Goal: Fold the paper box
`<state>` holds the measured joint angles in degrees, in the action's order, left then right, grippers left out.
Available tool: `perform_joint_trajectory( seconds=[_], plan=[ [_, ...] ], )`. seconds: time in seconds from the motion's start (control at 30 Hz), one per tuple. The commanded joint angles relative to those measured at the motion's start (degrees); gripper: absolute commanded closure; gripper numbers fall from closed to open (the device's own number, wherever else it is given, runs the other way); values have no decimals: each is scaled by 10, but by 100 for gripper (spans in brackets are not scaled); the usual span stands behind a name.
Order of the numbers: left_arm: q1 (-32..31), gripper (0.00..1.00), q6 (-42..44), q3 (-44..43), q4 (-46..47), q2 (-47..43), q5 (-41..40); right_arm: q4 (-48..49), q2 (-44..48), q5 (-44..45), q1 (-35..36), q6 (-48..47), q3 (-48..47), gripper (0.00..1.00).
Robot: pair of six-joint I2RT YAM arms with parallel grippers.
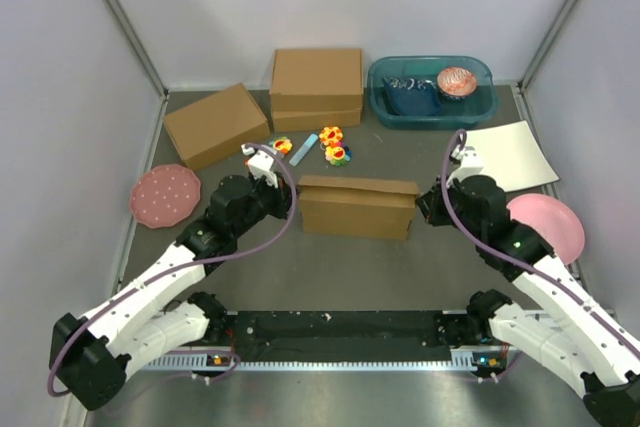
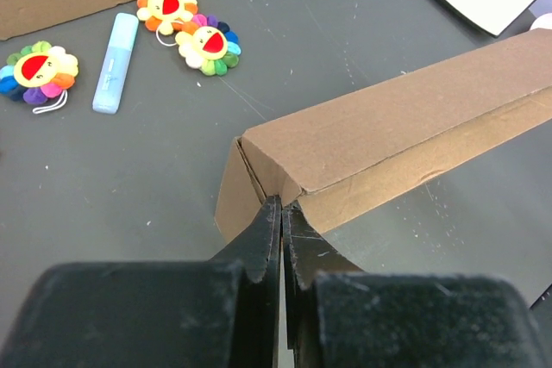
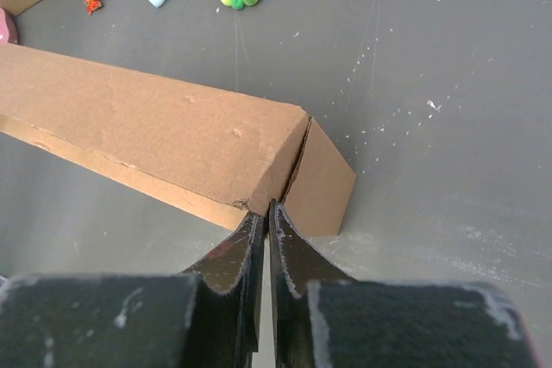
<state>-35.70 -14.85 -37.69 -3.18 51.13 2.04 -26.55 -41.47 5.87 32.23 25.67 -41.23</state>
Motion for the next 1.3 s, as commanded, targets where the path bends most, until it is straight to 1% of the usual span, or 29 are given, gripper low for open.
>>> perform_joint_trajectory(
  seconds=[0.0, 0.07, 0.1, 0.2, 0.43, 0.77, 0.87, 0.9, 1.0, 1.07, 1.17, 1.27],
  plan=[
    [-6, 100, -18, 51, 48, 3, 20, -40, 11, -23, 6, 9, -12, 91],
    [-9, 100, -24, 63, 52, 5, 10, -44, 14, -22, 6, 7, -23, 86],
    [-10, 100, -27, 67, 53, 5, 8, -46, 14, -22, 6, 5, -26, 82],
    [-19, 100, -33, 76, 53, 11, -4, -49, 15, -21, 5, 3, -39, 77],
    [-24, 100, -36, 80, 48, 5, -16, -54, 15, 0, 5, -17, -67, 76],
    [-24, 100, -34, 68, 37, 2, -13, -47, -17, 30, 5, -42, -83, 76],
    [-24, 100, -36, 68, 36, 1, -11, -43, -24, 31, 6, -45, -82, 80],
    [-24, 100, -36, 68, 36, 0, -12, -41, -25, 30, 5, -44, -82, 83],
    [-24, 100, -36, 68, 35, -2, -12, -37, -24, 32, 5, -45, -76, 90],
    [-24, 100, -35, 68, 35, -2, -12, -35, -23, 32, 6, -46, -71, 93],
    [-24, 100, -36, 68, 35, -2, -11, -33, -19, 32, 5, -45, -63, 100],
    [-24, 100, -36, 68, 35, 0, -11, -32, -16, 33, 6, -43, -54, 100]
  ],
)
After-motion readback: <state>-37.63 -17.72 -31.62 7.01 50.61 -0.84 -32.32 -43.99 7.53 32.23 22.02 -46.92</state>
